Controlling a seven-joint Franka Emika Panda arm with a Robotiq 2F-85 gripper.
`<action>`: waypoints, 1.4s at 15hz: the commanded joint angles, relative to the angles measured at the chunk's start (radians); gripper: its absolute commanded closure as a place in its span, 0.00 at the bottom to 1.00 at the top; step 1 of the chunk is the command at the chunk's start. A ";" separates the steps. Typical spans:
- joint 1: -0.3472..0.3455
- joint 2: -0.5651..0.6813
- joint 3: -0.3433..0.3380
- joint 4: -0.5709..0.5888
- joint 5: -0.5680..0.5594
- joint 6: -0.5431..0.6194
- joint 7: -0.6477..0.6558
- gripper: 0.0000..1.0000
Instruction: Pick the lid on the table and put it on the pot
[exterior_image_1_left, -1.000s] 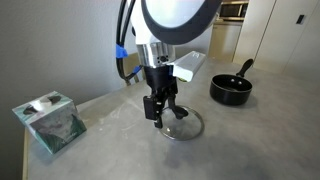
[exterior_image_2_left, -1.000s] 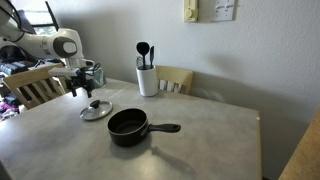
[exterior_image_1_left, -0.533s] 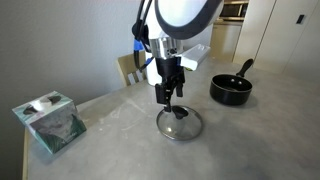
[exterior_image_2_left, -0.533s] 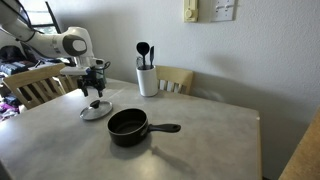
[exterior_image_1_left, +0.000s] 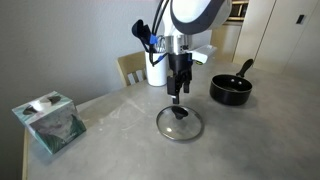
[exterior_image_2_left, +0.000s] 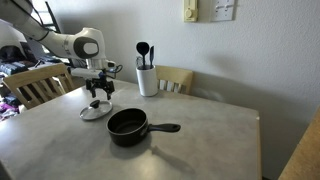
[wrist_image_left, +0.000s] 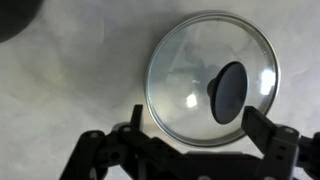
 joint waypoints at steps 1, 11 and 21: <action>-0.022 -0.017 0.044 -0.003 0.050 -0.036 -0.049 0.00; -0.005 0.002 0.039 -0.058 0.082 0.018 0.020 0.00; 0.053 0.016 0.017 -0.053 0.033 -0.016 0.095 0.04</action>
